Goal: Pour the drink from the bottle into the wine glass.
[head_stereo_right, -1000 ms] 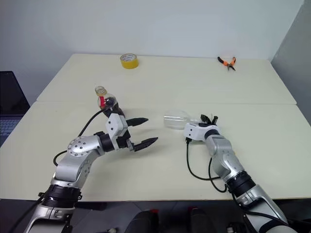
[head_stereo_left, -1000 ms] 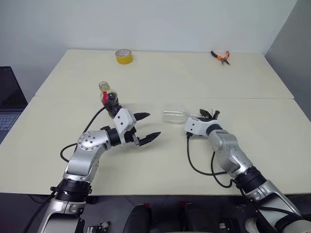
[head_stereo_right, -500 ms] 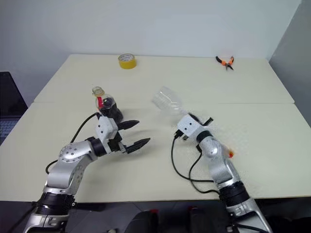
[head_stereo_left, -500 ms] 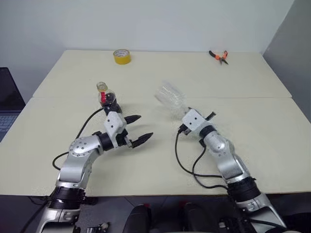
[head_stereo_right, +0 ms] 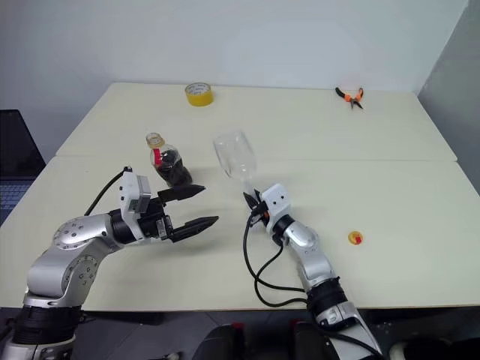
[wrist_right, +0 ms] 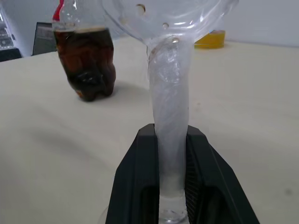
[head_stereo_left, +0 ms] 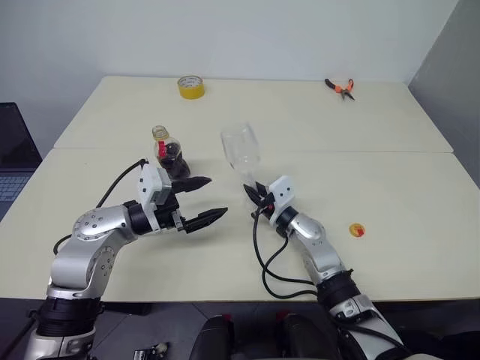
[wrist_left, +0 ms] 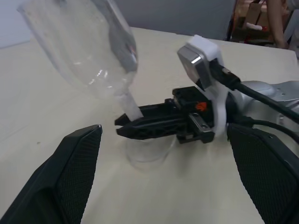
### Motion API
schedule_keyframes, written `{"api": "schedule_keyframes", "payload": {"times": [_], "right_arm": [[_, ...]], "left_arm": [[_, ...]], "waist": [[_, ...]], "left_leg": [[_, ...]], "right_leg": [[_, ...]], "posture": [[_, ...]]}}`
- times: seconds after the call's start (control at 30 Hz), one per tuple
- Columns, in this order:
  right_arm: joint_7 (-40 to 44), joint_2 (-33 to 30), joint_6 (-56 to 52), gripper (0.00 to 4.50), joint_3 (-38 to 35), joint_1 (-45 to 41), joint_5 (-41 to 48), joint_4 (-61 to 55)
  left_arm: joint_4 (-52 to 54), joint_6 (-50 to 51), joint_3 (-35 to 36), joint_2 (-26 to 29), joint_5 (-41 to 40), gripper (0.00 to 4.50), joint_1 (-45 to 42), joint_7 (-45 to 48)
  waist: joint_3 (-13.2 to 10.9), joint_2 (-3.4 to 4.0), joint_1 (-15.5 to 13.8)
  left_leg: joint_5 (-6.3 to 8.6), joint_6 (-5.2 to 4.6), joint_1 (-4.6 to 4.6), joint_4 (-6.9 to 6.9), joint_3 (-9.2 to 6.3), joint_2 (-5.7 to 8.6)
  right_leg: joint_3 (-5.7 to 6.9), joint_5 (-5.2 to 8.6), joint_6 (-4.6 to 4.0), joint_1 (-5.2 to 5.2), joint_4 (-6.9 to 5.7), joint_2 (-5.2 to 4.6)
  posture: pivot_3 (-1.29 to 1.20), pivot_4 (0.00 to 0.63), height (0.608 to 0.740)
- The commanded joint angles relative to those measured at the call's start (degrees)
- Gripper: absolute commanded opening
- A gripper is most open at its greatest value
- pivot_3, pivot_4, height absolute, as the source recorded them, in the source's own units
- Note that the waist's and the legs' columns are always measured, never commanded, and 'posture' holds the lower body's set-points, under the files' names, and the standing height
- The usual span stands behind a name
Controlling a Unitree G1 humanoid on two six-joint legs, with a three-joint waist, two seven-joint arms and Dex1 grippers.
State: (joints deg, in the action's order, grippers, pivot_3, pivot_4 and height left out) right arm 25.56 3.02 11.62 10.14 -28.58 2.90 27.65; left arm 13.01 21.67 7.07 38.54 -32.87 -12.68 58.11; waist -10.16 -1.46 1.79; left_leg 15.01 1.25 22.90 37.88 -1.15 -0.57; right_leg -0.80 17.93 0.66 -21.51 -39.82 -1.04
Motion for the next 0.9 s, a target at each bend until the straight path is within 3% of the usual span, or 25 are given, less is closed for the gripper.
{"api": "schedule_keyframes", "payload": {"times": [0.03, 0.47, 0.5, 0.83, 0.9], "right_arm": [[1.0, 0.6, 4.5, 0.34, -0.3, -1.2, 0.3, 1.9], [4.6, -2.9, 5.6, 0.34, 1.9, 4.1, -0.8, -0.1], [4.8, -3.0, 5.2, 1.08, 2.0, 4.2, -0.7, -0.2], [4.5, -4.7, 3.9, 4.47, 2.6, 4.5, -2.2, -1.6], [4.2, -5.0, 3.7, 4.47, 2.6, 4.4, -2.5, -1.6]], "left_arm": [[2.8, 0.6, 1.6, 0.9, -1.6, 4.5, -0.3, 0.2], [1.9, 3.6, 2.9, 0.5, -4.0, 4.5, -4.6, -1.5], [1.8, 3.6, 2.7, 0.4, -3.9, 4.5, -4.8, -1.5], [1.9, 3.7, 1.9, 0.2, -3.6, 4.5, -5.4, -1.4], [1.8, 3.5, 1.7, 0.1, -3.4, 4.5, -5.5, -1.5]], "waist": [[0.0, 0.0, 0.0], [0.0, 0.0, 0.0], [0.0, 0.0, 0.0], [0.0, 0.0, 0.0], [0.0, 0.0, 0.0]], "left_leg": [[0.0, 0.0, 0.0, 0.0, 0.01, 0.0], [0.0, 0.01, -0.02, 0.0, 0.01, -0.01], [0.0, 0.01, -0.02, 0.0, 0.01, 0.0], [-0.01, 0.01, -0.01, 0.01, 0.01, 0.0], [-0.01, 0.01, -0.01, 0.01, 0.01, 0.0]], "right_leg": [[-0.01, 0.0, 0.0, 0.0, 0.0, 0.0], [-0.01, 0.01, -0.01, 0.0, -0.03, 0.0], [-0.01, 0.01, -0.01, 0.01, -0.03, 0.0], [-0.01, 0.01, -0.01, 0.01, -0.02, 0.0], [-0.01, 0.01, -0.01, 0.01, -0.02, 0.0]], "posture": [[0.0, 0.15, 0.74], [0.0, 0.15, 0.74], [0.0, 0.15, 0.74], [0.0, 0.15, 0.74], [0.0, 0.15, 0.74]]}}
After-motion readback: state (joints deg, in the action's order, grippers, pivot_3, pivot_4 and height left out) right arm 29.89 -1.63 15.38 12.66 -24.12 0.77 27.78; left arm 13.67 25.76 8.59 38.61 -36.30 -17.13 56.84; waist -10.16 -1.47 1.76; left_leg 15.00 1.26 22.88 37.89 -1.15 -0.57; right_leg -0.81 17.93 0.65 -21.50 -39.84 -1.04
